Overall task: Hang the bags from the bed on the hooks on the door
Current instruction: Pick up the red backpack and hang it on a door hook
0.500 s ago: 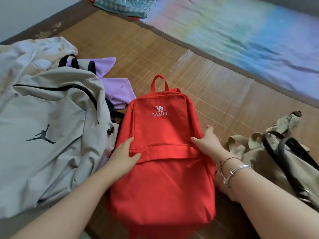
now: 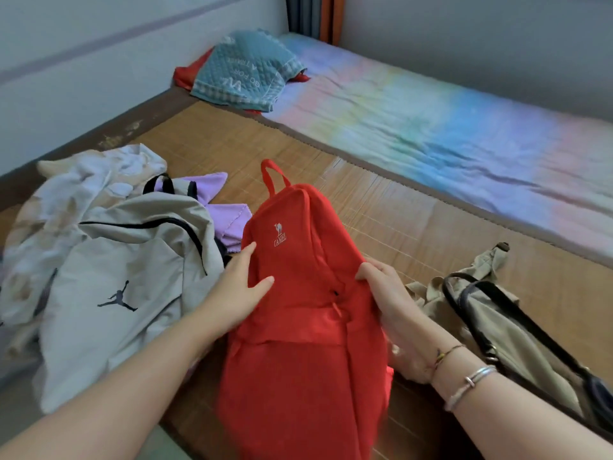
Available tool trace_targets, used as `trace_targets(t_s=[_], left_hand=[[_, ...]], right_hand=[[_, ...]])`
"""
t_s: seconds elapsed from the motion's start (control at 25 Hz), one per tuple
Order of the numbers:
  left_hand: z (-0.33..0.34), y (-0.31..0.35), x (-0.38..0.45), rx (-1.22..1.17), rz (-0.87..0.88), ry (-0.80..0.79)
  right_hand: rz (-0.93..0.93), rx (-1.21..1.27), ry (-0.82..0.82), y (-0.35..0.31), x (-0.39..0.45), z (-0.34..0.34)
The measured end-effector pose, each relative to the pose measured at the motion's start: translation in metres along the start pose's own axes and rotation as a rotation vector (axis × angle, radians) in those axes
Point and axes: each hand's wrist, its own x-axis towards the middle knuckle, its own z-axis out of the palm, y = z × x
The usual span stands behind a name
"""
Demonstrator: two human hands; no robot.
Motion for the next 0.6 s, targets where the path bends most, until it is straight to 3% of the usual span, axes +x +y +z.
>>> trace_targets(t_s=[0.16, 0.24, 0.32, 0.6], left_hand=[[-0.071, 0.078, -0.017, 0.097, 0.198, 0.194], [-0.102, 0.11, -0.03, 0.118, 0.265, 0.199], [-0.126, 0.138, -0.043, 0.096, 0.293, 0.099], [-0.158, 0.238, -0.102, -0.187, 0.591, -0.203]], right_hand=[[-0.094, 0.122, -0.032, -0.062, -0.081, -0.002], [-0.157, 0.097, -0.031, -0.088, -0.123, -0.003], [-0.211, 0.09, -0.007, -0.108, -0.161, -0.006], [-0.407, 0.052, 0.318, -0.152, -0.309, -0.039]])
